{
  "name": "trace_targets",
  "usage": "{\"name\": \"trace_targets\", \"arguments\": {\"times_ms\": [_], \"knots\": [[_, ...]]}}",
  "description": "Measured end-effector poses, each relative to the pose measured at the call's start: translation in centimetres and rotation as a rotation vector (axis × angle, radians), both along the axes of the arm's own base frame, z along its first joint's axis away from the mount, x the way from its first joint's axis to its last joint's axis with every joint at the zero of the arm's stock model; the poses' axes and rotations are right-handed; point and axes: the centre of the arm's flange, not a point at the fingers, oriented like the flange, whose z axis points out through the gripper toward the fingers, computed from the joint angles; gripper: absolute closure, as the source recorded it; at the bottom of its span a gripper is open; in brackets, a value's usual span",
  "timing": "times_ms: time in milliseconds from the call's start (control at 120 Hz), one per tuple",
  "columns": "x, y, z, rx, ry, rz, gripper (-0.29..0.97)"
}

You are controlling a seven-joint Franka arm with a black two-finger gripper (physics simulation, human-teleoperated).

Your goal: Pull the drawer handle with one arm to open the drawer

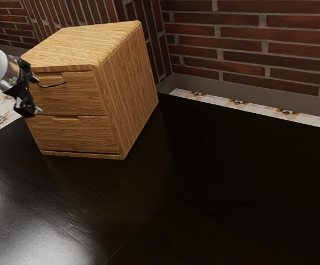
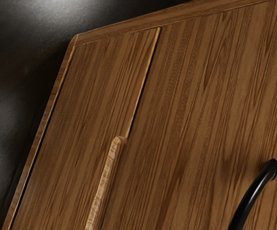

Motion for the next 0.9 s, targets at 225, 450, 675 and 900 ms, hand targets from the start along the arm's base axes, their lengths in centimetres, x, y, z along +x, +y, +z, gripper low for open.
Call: {"name": "trace_targets", "arguments": {"times_ms": [225,450,675,900], "knots": [[1.2,-0.1,-0.8,-0.006,0.009,-0.012,0.0],[1.7,-0.5,-0.5,-0.004,0.004,-0.021,0.0],[2.7,0.3,-1.1,-0.006,0.011,-0.02,0.0],[3.0,0.5,-1.8,-0.015,0.019,-0.019,0.0]]}}
